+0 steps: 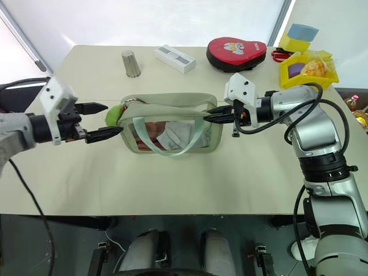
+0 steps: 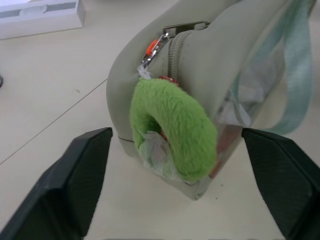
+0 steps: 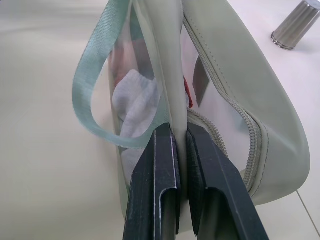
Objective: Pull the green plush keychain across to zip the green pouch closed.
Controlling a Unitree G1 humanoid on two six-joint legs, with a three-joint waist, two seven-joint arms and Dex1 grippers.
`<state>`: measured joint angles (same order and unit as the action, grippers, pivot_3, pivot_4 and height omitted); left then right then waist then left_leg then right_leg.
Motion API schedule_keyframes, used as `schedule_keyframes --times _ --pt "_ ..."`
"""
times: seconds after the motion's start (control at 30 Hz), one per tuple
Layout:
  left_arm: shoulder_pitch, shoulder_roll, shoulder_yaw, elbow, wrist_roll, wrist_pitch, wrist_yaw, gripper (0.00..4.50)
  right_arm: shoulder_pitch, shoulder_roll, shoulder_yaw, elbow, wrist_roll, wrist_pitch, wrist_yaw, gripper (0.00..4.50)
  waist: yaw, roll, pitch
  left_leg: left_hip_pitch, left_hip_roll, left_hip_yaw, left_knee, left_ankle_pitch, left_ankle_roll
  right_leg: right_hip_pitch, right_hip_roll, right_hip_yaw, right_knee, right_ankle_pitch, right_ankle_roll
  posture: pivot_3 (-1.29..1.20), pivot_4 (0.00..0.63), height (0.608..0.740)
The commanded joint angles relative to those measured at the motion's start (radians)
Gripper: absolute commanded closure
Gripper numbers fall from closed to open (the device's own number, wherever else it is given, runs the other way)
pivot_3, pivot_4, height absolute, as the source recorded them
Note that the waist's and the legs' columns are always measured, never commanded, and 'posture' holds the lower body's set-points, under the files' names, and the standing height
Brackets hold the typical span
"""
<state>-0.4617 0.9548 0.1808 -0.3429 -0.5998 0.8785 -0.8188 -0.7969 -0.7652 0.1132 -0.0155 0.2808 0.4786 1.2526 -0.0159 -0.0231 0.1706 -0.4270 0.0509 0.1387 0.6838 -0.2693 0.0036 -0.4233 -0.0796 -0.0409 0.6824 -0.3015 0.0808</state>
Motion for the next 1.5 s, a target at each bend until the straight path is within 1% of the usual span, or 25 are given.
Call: schedule_keyframes --times 0.03,0.13,0.2,0.23,0.3,0.37,0.43,0.57,0.73,0.83,0.9,0.93,1.03,1.13,1.23,1.27,1.33,1.4,1.5 --pt "-0.021 0.013 0.002 0.015 0.026 -0.045 -0.010 1.80 -0.001 0.002 -0.018 -0.046 0.023 0.010 -0.014 4.50 0.000 0.000 0.000 0.000 0.000 0.000 0.000 0.000 0.000 0.000 0.000 0.000 0.000 0.000 0.000 0.00 0.150 0.740" --pt "-0.048 0.007 -0.003 0.039 0.021 -0.045 -0.015 3.48 0.000 0.005 -0.020 -0.052 0.025 0.016 -0.027 4.50 0.001 0.000 0.000 0.000 0.000 0.000 0.000 0.000 0.000 0.000 0.000 0.000 0.000 0.000 0.000 0.00 0.150 0.740" --pt "-0.086 0.007 -0.011 0.056 0.017 -0.041 -0.023 4.36 0.002 0.006 -0.020 -0.054 0.026 0.016 -0.033 4.50 0.002 0.000 0.000 0.000 0.000 0.000 0.000 0.000 0.000 0.000 0.000 0.000 0.000 0.000 0.000 0.00 0.150 0.740" --pt "-0.112 0.010 -0.016 0.065 0.015 -0.039 -0.029 4.44 0.004 0.006 -0.020 -0.052 0.024 0.011 -0.035 4.50 0.003 0.000 0.000 0.000 0.000 0.000 0.000 0.000 0.000 0.000 0.000 0.000 0.000 0.000 0.000 0.00 0.150 0.740" --pt "-0.184 0.008 -0.020 0.089 -0.007 -0.020 -0.044 4.44 0.004 0.007 -0.018 -0.048 0.022 0.006 -0.040 4.50 0.005 0.000 0.000 0.000 0.000 0.000 0.000 0.000 0.000 0.000 0.000 0.000 0.000 0.000 0.000 0.00 0.150 0.740" --pt "-0.292 -0.004 -0.044 0.101 -0.032 0.007 -0.062 4.44 0.003 0.010 -0.018 -0.047 0.022 0.005 -0.046 4.50 0.006 -0.001 0.000 0.000 -0.001 0.000 0.000 0.000 0.000 0.001 0.000 0.000 0.000 0.000 0.000 0.00 0.150 0.740" --pt "-0.345 -0.008 -0.070 0.105 -0.036 0.014 -0.083 4.44 0.001 0.012 -0.016 -0.045 0.021 0.002 -0.049 4.50 0.004 -0.001 0.000 -0.001 -0.001 -0.001 0.001 0.000 0.000 0.001 0.000 0.000 -0.001 0.000 0.000 0.00 0.150 0.740" --pt "-0.373 -0.037 -0.174 0.106 0.043 -0.065 -0.108 4.44 0.000 0.012 -0.020 -0.048 0.018 -0.001 -0.055 4.50 0.002 0.000 0.000 0.000 -0.001 -0.001 0.000 0.000 0.000 0.001 0.000 0.000 0.000 0.000 0.000 0.00 0.150 0.740" --pt "-0.345 -0.069 -0.272 0.129 0.150 -0.180 -0.129 4.44 0.004 0.009 -0.022 -0.058 0.019 0.003 -0.063 4.50 0.002 0.000 0.000 0.000 -0.001 -0.001 0.000 0.000 0.000 0.001 0.001 0.000 0.000 0.000 0.000 0.00 0.150 0.740" --pt "-0.364 -0.074 -0.259 0.158 0.152 -0.198 -0.154 3.48 0.003 0.005 -0.023 -0.063 0.018 0.007 -0.066 4.50 0.003 0.000 0.000 0.000 -0.001 -0.001 0.000 0.000 0.000 0.000 0.001 0.000 0.000 0.000 0.000 0.00 0.150 0.740" --pt "-0.381 -0.058 -0.238 0.165 0.138 -0.188 -0.183 2.59 0.003 0.003 -0.022 -0.063 0.017 0.006 -0.068 4.50 0.003 0.000 0.000 0.000 -0.001 -0.001 0.000 0.000 0.000 0.001 0.001 0.000 0.000 0.000 0.000 0.00 0.150 0.740" --pt "-0.389 -0.050 -0.231 0.168 0.137 -0.182 -0.186 2.00 0.004 0.003 -0.022 -0.061 0.015 0.004 -0.069 4.50 0.003 -0.001 0.000 0.000 -0.001 -0.001 0.000 0.000 0.000 0.001 0.001 0.000 0.000 0.000 0.000 0.00 0.150 0.740" --pt "-0.382 0.026 -0.217 0.163 0.134 -0.176 -0.258 0.48 0.003 0.003 -0.022 -0.050 0.012 -0.005 -0.070 4.50 -0.001 -0.001 0.000 0.000 -0.001 -0.001 0.000 0.000 0.000 0.000 0.001 0.000 0.000 0.000 0.000 0.00 0.150 0.740" --pt "-0.334 0.091 -0.190 0.177 0.150 -0.196 -0.288 0.48 -0.003 0.004 -0.020 -0.039 0.009 -0.014 -0.069 4.50 -0.002 -0.001 0.000 0.000 0.000 -0.001 0.000 0.000 0.000 0.000 0.001 0.000 0.000 0.000 0.000 0.00 0.150 0.740" --pt "-0.245 0.112 -0.172 0.195 0.181 -0.238 -0.282 0.48 -0.012 0.007 -0.016 -0.030 0.007 -0.020 -0.066 4.50 0.000 0.000 0.000 0.000 0.000 -0.001 0.000 0.000 0.000 0.000 0.001 0.000 0.000 0.000 0.000 0.00 0.150 0.740" --pt "-0.217 0.104 -0.172 0.198 0.196 -0.259 -0.270 0.48 -0.014 0.009 -0.014 -0.027 0.007 -0.021 -0.066 4.50 0.001 0.000 0.000 0.000 0.000 -0.001 0.000 0.000 0.000 0.000 0.001 0.000 0.000 0.000 0.000 0.00 0.150 0.740" --pt "-0.185 0.054 -0.176 0.213 0.214 -0.274 -0.219 0.48 -0.019 0.012 -0.010 -0.023 0.005 -0.023 -0.063 4.50 0.005 0.000 0.000 0.000 0.000 -0.001 0.000 0.000 0.000 0.000 0.001 0.000 0.000 0.000 0.000 0.00 0.150 0.740" --pt "-0.180 0.001 -0.180 0.225 0.221 -0.269 -0.179 0.48 -0.023 0.013 -0.007 -0.025 0.005 -0.021 -0.059 4.50 0.008 -0.001 0.000 0.000 -0.001 -0.001 0.001 0.000 0.000 0.001 0.001 0.000 0.000 0.000 0.000 0.00 0.150 0.740" --pt "-0.190 -0.047 -0.180 0.231 0.224 -0.262 -0.155 0.48 -0.030 0.013 -0.006 -0.028 0.007 -0.013 -0.056 4.50 0.004 -0.001 0.000 -0.001 -0.001 -0.001 0.001 0.000 0.000 0.001 0.001 0.000 -0.001 0.000 0.000 0.00 0.150 0.740"
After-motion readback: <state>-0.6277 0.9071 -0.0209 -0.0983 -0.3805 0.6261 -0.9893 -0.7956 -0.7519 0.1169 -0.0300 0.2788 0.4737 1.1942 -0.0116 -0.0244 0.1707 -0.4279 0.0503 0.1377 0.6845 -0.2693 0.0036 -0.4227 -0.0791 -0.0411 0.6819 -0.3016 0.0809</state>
